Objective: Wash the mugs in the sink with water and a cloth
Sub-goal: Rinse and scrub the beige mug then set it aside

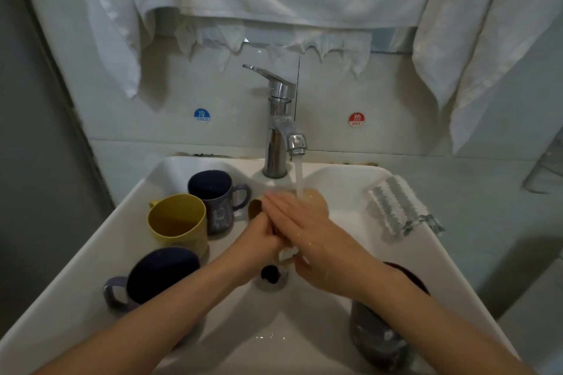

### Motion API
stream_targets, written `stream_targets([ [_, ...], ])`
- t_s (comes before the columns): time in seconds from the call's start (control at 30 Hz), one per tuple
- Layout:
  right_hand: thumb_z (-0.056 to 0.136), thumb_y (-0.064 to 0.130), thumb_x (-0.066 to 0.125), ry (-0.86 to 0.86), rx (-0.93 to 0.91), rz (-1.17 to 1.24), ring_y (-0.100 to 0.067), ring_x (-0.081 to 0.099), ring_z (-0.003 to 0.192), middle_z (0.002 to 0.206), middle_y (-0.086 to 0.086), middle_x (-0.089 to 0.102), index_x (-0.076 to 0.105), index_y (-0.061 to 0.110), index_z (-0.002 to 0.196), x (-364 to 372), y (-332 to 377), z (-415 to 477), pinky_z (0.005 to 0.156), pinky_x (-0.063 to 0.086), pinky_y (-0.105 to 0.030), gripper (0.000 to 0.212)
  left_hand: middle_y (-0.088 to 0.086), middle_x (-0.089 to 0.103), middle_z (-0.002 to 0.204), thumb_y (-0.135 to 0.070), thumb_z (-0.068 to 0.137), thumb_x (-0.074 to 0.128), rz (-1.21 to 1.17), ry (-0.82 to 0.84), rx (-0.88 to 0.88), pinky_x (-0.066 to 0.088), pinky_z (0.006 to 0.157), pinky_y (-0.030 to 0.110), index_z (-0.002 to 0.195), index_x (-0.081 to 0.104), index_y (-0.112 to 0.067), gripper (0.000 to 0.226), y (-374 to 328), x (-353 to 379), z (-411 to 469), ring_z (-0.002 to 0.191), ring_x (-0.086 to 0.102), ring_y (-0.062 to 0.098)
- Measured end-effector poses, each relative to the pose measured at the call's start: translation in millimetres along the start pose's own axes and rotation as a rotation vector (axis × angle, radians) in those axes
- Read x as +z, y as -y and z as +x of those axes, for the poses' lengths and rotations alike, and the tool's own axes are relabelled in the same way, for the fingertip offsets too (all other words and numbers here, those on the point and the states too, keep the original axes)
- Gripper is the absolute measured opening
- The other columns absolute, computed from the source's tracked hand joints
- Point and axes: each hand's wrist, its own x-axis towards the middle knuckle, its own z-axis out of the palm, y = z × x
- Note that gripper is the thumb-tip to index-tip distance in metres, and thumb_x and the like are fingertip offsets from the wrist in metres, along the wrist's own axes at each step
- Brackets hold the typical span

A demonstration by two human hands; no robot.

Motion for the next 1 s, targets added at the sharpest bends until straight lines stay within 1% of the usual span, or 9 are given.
stream_targets([
  [0.1,0.087,0.014,0.06,-0.008,0.046,-0.005,-0.013,0.002,0.145,0.159,0.0,0.002,-0.005,0.021,0.149,-5,-9,-3,0.117,0.013,-0.026,0.09,-0.001,0.061,0.11,0.003,0.087,0.056,-0.073,-0.004,-0.005,0.052,0.088,0.024,0.124,0.05,-0.01,0.039,1,0,-1,0.1,0.061,0.011],
  [0.2,0.088,0.026,0.055,-0.02,0.148,-0.106,-0.012,0.001,0.145,0.159,0.001,0.001,-0.001,0.021,0.15,-12,-27,-9,0.115,-0.002,-0.02,0.084,0.008,0.056,0.123,-0.004,0.084,0.061,-0.11,-0.004,-0.077,0.045,0.1,0.046,0.128,0.046,-0.013,0.047,-1,3,1,0.114,0.056,0.024],
  [0.37,0.089,0.028,0.053,-0.07,0.262,-0.094,-0.012,-0.005,0.145,0.158,0.002,-0.01,-0.009,0.017,0.149,-17,-19,-8,0.116,0.001,-0.023,0.087,0.002,0.052,0.122,-0.008,0.085,0.062,-0.04,0.032,-0.044,0.046,0.099,0.04,0.127,0.041,-0.021,0.049,-9,-3,12,0.114,0.053,0.021],
  [0.57,0.084,0.023,0.06,-0.168,0.318,0.065,-0.011,0.037,0.125,0.148,0.003,0.025,0.013,0.02,0.146,-19,-23,-11,0.093,0.036,-0.018,0.078,0.002,0.052,0.12,-0.008,0.082,0.064,-0.143,0.004,-0.065,0.046,0.099,0.039,0.127,0.04,-0.019,0.052,-2,-10,1,0.112,0.053,0.022],
  [0.67,0.085,0.018,0.06,-0.06,0.152,0.094,-0.012,0.007,0.144,0.158,0.005,0.002,0.001,0.021,0.15,-13,-1,-10,0.114,0.018,-0.021,0.088,0.019,0.055,0.124,0.002,0.082,0.061,-0.181,0.067,-0.176,0.045,0.101,0.043,0.129,0.044,-0.004,0.051,8,13,-3,0.119,0.051,0.036],
  [0.7,0.085,0.015,0.059,-0.031,0.089,0.1,-0.009,-0.002,0.145,0.158,0.007,-0.004,-0.002,0.022,0.15,-9,5,-8,0.115,0.011,-0.02,0.089,0.03,0.048,0.129,0.007,0.081,0.059,-0.378,0.032,-0.297,0.041,0.105,0.044,0.131,0.037,0.007,0.055,8,13,-15,0.123,0.044,0.043],
  [0.77,0.085,0.012,0.057,0.014,0.031,0.053,-0.006,-0.008,0.144,0.157,0.009,-0.008,-0.004,0.024,0.15,-6,8,-6,0.115,0.003,-0.019,0.09,0.035,0.042,0.129,0.01,0.08,0.057,-0.189,-0.058,-0.4,0.04,0.106,0.038,0.133,0.025,0.018,0.062,5,22,-15,0.119,0.047,0.039],
  [0.83,0.083,0.012,0.058,-0.009,0.094,-0.031,-0.012,0.001,0.145,0.158,0.007,-0.003,-0.002,0.023,0.15,-11,-3,-8,0.116,0.004,-0.021,0.091,0.018,0.055,0.125,0.004,0.086,0.057,-0.287,-0.025,-0.285,0.049,0.094,0.031,0.13,0.041,-0.001,0.047,6,19,-4,0.105,0.06,0.02],
  [1.0,0.085,0.018,0.058,-0.01,0.222,-0.099,-0.012,-0.006,0.145,0.158,0.003,-0.013,-0.013,0.019,0.149,-15,-8,-13,0.115,-0.004,-0.023,0.095,0.008,0.056,0.122,0.001,0.084,0.06,-0.309,-0.023,-0.082,0.048,0.096,0.038,0.121,0.047,-0.021,0.045,7,-1,-1,0.111,0.057,0.025],
])
